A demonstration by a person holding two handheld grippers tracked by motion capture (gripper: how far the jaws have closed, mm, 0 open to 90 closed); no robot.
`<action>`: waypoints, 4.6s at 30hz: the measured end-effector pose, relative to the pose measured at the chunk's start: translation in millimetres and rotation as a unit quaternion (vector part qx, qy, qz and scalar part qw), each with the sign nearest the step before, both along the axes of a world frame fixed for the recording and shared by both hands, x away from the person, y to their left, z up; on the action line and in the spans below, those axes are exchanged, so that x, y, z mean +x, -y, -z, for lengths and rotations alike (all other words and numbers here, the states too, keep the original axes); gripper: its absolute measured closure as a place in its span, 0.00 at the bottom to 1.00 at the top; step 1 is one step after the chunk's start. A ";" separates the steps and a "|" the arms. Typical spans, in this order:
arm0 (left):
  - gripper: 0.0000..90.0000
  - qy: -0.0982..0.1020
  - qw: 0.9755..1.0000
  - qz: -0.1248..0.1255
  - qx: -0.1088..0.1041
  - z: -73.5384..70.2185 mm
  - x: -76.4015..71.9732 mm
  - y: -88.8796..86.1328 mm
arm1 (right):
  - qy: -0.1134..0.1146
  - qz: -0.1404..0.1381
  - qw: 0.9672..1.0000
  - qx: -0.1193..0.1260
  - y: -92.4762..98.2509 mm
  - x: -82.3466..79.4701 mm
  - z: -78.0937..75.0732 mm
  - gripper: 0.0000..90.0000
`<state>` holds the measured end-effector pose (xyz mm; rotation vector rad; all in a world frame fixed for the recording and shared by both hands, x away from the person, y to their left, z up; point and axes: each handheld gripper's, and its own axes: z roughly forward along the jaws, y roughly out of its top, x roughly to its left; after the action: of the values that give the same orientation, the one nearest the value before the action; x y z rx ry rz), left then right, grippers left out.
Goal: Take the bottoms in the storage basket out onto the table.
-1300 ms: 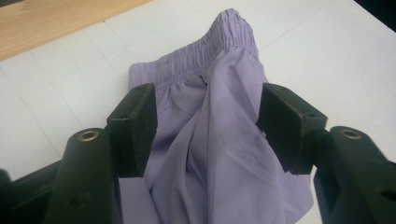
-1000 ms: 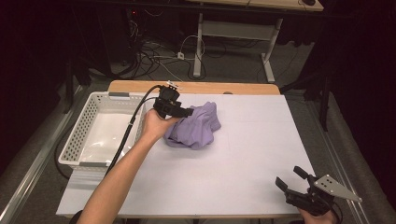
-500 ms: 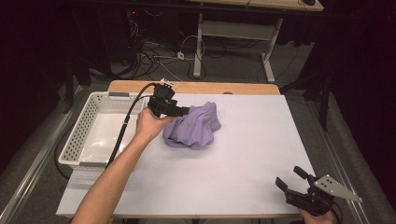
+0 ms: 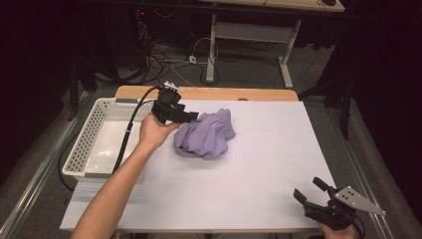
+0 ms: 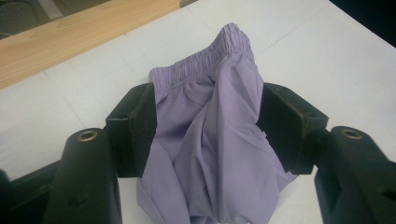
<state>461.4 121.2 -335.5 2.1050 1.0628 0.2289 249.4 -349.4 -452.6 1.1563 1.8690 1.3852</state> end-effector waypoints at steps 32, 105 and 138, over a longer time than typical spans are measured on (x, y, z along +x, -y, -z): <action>0.40 0.012 1.000 -0.013 -0.008 -10.8 -13.5 -30.8 | -0.001 0.000 1.000 -0.001 -0.2 0.3 0.0 0.18; 0.40 0.050 0.996 -0.059 -0.042 -0.3 -73.1 -99.5 | -0.001 -0.012 1.000 0.001 -5.7 12.3 -0.4 0.18; 0.39 0.065 0.994 -0.072 -0.041 2.3 -93.6 -119.4 | 0.001 -0.011 1.000 0.001 -5.6 11.5 -0.6 0.18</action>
<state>367.9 240.6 -337.7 1.9157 1.1273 0.3805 260.9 -343.8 -452.0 1.1386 1.8853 1.3991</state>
